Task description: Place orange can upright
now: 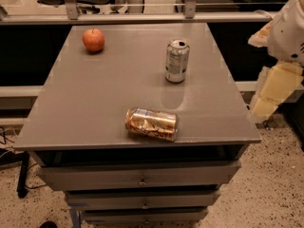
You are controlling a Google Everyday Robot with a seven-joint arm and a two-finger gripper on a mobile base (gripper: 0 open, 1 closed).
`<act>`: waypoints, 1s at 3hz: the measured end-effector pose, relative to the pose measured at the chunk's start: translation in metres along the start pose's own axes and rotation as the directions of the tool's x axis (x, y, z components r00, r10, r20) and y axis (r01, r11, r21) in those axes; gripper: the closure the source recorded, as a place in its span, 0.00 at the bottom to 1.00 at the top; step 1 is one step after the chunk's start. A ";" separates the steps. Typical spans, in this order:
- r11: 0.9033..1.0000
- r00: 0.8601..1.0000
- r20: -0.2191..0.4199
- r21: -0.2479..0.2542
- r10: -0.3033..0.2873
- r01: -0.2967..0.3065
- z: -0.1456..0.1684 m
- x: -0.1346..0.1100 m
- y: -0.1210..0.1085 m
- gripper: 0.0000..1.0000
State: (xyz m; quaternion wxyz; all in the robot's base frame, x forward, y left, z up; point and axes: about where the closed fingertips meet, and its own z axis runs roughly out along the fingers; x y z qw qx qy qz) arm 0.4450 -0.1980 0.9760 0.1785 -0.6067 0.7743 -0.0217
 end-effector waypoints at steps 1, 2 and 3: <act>0.998 0.997 0.082 -0.056 -0.012 0.017 0.027 -0.049 0.016 0.00; 0.990 0.988 0.149 -0.130 -0.027 0.047 0.056 -0.111 0.043 0.00; 0.979 0.981 0.192 -0.193 -0.030 0.068 0.089 -0.163 0.069 0.00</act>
Offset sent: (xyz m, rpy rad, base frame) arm -0.0051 0.2174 -0.0632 0.2438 0.1649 0.1752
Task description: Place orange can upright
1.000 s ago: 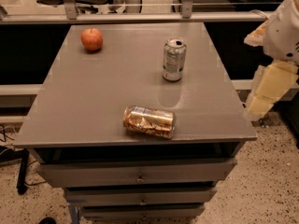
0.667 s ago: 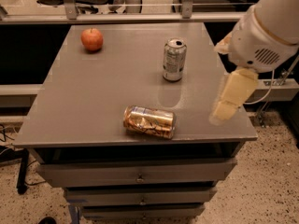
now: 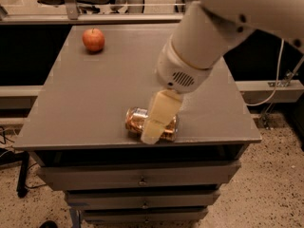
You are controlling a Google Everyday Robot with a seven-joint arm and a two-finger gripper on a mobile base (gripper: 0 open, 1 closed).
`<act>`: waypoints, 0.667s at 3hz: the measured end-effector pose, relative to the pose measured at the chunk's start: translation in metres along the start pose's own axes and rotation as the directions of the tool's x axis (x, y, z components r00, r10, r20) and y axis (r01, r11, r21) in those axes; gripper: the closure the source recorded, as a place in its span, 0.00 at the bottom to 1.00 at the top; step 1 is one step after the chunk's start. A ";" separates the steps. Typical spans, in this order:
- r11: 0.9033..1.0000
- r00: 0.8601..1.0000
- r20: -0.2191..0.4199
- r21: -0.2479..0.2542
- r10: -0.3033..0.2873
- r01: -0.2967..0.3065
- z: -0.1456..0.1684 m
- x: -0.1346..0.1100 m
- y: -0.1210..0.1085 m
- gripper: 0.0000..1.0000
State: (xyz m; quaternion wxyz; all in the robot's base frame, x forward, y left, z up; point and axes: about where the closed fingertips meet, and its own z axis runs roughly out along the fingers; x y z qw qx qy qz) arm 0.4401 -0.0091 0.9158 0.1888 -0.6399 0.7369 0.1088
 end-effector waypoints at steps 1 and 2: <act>0.999 1.000 -0.005 -0.037 -0.006 0.006 0.042 -0.023 0.008 0.00; 0.999 0.999 -0.031 -0.052 -0.005 0.003 0.074 -0.027 0.008 0.00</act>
Offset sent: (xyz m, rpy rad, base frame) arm 0.0139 0.0736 -0.0926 -0.0548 0.0796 0.0227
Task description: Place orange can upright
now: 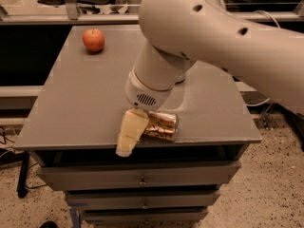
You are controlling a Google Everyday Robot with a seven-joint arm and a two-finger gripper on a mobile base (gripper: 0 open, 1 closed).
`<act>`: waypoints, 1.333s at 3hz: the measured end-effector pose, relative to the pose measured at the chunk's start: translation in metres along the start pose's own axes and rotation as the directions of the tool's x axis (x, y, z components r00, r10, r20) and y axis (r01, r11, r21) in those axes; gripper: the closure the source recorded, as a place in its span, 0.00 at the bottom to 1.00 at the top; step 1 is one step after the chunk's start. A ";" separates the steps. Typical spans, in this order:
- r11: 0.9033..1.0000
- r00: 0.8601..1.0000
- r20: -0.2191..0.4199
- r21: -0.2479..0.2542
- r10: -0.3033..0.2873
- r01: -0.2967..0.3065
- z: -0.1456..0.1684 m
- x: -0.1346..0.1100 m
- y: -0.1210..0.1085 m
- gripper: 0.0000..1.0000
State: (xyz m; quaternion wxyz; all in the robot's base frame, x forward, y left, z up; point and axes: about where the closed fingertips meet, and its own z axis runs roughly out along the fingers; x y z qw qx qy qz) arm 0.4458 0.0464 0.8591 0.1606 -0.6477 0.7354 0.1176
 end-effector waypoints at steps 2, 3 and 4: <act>1.000 0.999 -0.032 0.027 -0.004 0.005 0.020 0.005 -0.010 0.38; 0.999 0.999 -0.038 0.040 -0.006 0.007 0.020 0.008 -0.015 0.60; 0.999 0.999 0.031 0.037 -0.020 0.019 0.007 -0.006 -0.025 0.84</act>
Offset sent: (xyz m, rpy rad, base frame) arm 0.0202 0.0007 -0.0299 -0.0446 -0.0308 -0.0111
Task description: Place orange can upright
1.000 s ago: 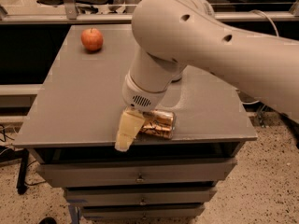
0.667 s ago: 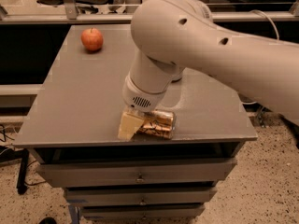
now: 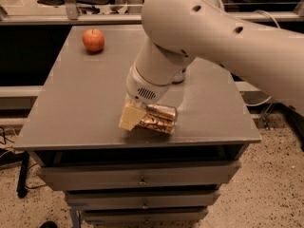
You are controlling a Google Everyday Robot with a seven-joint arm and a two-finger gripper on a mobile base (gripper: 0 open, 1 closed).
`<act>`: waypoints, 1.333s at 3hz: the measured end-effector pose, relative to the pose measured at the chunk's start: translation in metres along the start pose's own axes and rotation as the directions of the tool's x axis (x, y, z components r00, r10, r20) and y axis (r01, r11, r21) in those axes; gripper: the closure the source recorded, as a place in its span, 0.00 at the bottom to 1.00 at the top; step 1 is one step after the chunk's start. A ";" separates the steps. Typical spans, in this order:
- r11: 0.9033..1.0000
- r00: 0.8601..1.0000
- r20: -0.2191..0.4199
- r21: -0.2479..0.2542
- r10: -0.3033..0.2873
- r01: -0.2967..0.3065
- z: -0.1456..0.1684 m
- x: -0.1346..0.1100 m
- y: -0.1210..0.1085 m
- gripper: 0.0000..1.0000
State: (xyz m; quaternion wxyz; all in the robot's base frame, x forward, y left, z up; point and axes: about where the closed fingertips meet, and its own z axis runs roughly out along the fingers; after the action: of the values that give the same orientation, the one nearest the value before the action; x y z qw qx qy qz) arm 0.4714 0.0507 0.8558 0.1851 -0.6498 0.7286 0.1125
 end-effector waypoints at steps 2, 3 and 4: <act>0.996 0.908 0.416 -0.047 -0.051 0.077 -0.051 -0.084 -0.036 1.00; 0.993 0.768 0.640 -0.064 -0.037 0.101 -0.066 -0.111 -0.043 1.00; 0.996 0.592 0.806 -0.059 0.005 0.073 -0.094 -0.118 -0.039 1.00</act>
Offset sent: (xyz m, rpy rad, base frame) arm 0.0461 0.0832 0.1708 0.8696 0.0086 0.2137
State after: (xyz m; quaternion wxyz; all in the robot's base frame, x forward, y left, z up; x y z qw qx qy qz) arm 0.5084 0.1142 0.9933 0.4681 -0.5500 0.5484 0.4214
